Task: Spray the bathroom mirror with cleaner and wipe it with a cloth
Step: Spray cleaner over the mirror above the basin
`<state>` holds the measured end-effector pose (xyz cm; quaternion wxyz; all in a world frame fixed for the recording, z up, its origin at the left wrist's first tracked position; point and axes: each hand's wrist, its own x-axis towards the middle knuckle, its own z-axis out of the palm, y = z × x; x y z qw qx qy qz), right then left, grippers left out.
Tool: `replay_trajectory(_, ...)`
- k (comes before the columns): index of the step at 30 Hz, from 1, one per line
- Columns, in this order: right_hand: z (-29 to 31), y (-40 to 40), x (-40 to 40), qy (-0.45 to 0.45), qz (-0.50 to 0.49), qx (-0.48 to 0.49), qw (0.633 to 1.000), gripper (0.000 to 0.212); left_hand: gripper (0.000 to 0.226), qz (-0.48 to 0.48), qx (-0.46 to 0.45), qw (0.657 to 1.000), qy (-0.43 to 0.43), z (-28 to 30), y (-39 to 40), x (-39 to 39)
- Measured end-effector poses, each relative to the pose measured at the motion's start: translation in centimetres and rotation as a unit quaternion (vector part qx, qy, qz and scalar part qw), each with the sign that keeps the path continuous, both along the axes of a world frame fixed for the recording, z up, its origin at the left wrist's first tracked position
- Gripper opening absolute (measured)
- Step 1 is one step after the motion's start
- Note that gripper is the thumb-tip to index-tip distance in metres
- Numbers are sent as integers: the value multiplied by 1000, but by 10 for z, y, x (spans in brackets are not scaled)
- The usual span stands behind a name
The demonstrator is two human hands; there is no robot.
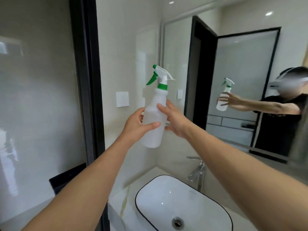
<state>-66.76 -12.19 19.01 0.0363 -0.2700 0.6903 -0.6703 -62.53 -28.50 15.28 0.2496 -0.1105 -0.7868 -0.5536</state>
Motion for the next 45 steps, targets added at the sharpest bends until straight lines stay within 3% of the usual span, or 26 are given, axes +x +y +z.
replay_trajectory(6,41,25,-17,77,-130,-49,987,39,62,-73,-15,996,46,38,39,-44)
replay_trajectory(11,61,33,-24,135,-301,-82,941,36,49,-158,-14,984,84,55,65,-78)
replay_trajectory(18,76,66,-22,154,-420,-59,892,40,60,-266,-3,960,87,68,103,-105)
replay_trajectory(23,71,83,-24,149,-449,-51,880,37,61,-305,-26,948,86,66,121,-115)
replay_trajectory(33,79,101,-44,163,-423,-23,891,36,49,-359,-100,923,100,81,119,-160)
replay_trajectory(36,77,100,-56,165,-392,-19,905,30,27,-297,-31,945,134,106,108,-183)
replay_trajectory(39,75,95,-75,148,-355,-14,923,30,30,-246,57,956,146,148,100,-213)
replay_trajectory(45,65,77,-107,133,-309,-18,942,42,25,-351,143,917,124,191,102,-252)
